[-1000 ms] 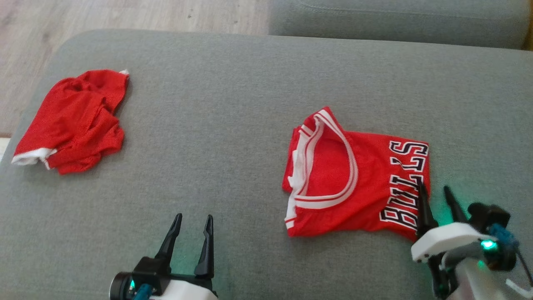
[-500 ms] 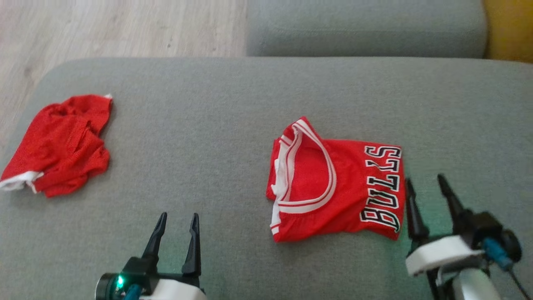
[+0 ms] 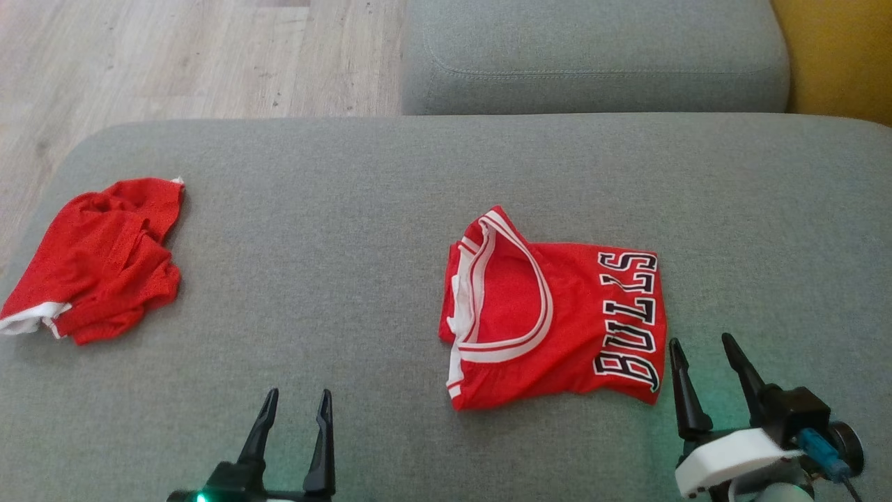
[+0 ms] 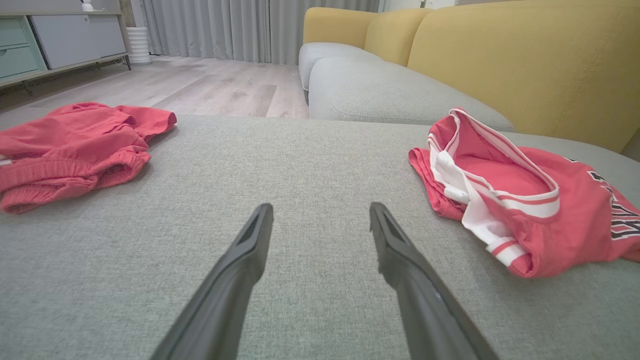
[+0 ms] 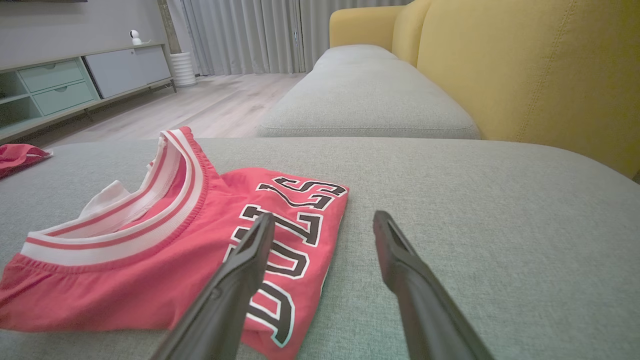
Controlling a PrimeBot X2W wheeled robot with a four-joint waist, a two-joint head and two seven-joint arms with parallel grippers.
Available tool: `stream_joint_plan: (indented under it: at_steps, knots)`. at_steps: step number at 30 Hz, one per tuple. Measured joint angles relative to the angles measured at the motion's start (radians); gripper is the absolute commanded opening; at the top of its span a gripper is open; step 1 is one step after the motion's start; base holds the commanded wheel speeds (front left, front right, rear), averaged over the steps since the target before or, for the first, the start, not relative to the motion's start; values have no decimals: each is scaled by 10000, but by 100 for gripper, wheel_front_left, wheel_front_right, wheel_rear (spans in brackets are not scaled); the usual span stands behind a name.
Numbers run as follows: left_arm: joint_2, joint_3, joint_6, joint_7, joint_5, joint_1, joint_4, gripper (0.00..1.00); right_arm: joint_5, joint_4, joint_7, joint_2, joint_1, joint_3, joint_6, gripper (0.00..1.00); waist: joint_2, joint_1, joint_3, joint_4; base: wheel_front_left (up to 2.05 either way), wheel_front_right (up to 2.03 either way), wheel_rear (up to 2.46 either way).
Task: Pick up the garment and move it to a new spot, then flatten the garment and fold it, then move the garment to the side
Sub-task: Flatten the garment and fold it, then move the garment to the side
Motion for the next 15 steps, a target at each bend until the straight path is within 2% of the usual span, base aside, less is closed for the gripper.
stream_joint_plan:
  at_steps: [8, 15]
  knots:
    - [0, -19, -2, 0, -10, -4, -17, 100, 203, 307, 0, 0, -47, 107, 0, 100, 0, 0, 75, 43, 0, 0, 0]
    - [2, -299, -6, 0, -119, -111, -17, 100, 690, 1561, 0, 0, -917, 190, 0, 100, 0, 2, 487, 143, 0, 0, 0]
